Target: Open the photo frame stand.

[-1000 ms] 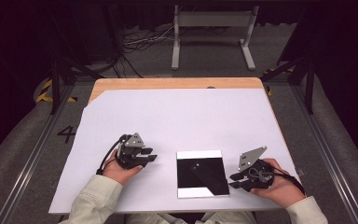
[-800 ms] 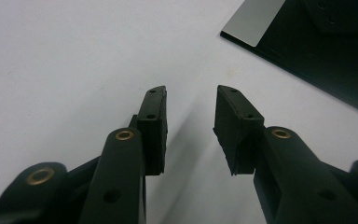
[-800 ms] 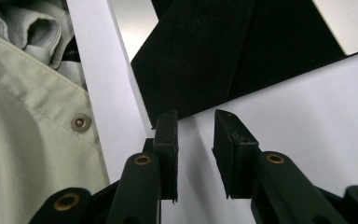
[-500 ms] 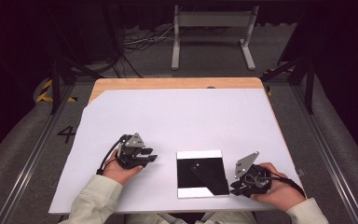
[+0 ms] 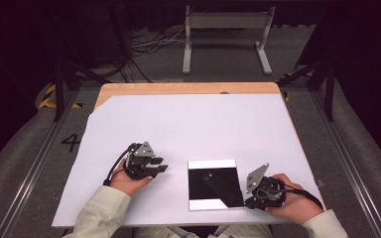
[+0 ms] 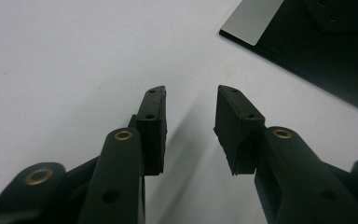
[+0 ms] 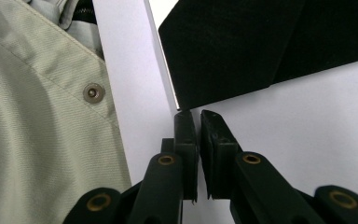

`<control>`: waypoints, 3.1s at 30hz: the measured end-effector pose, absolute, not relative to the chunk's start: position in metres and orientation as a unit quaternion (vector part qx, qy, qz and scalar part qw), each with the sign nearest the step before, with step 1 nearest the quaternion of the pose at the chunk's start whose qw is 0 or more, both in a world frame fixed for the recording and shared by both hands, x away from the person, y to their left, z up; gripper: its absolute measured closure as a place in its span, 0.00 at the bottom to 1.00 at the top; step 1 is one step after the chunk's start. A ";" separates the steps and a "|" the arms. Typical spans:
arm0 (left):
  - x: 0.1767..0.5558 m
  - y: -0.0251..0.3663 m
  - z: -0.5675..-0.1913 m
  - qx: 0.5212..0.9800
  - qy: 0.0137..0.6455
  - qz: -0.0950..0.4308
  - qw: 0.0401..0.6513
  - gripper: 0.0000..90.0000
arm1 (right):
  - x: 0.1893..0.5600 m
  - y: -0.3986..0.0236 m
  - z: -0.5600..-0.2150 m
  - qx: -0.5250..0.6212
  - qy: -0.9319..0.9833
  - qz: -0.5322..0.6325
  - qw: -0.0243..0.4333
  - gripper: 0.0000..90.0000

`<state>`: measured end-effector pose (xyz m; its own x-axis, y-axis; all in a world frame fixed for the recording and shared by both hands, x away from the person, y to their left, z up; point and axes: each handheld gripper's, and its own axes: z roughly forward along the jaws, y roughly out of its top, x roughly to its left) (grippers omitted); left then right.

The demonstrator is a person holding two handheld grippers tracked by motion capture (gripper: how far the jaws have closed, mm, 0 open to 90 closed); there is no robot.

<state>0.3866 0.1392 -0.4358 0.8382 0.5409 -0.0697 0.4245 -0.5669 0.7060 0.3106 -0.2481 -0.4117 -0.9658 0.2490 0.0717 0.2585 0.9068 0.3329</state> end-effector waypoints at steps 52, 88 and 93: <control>0.386 0.136 -0.438 0.884 0.267 0.078 0.376 0.71 | 0.309 -0.256 -0.380 -0.118 -0.946 -0.302 -0.018 1.00; 0.387 0.134 -0.438 0.885 0.268 0.076 0.374 0.71 | 0.311 -0.258 -0.367 -0.147 -0.934 -0.323 -0.028 0.94; 0.388 0.132 -0.438 0.886 0.264 0.076 0.374 0.71 | 0.310 -0.263 -0.363 -0.155 -0.932 -0.326 -0.033 0.88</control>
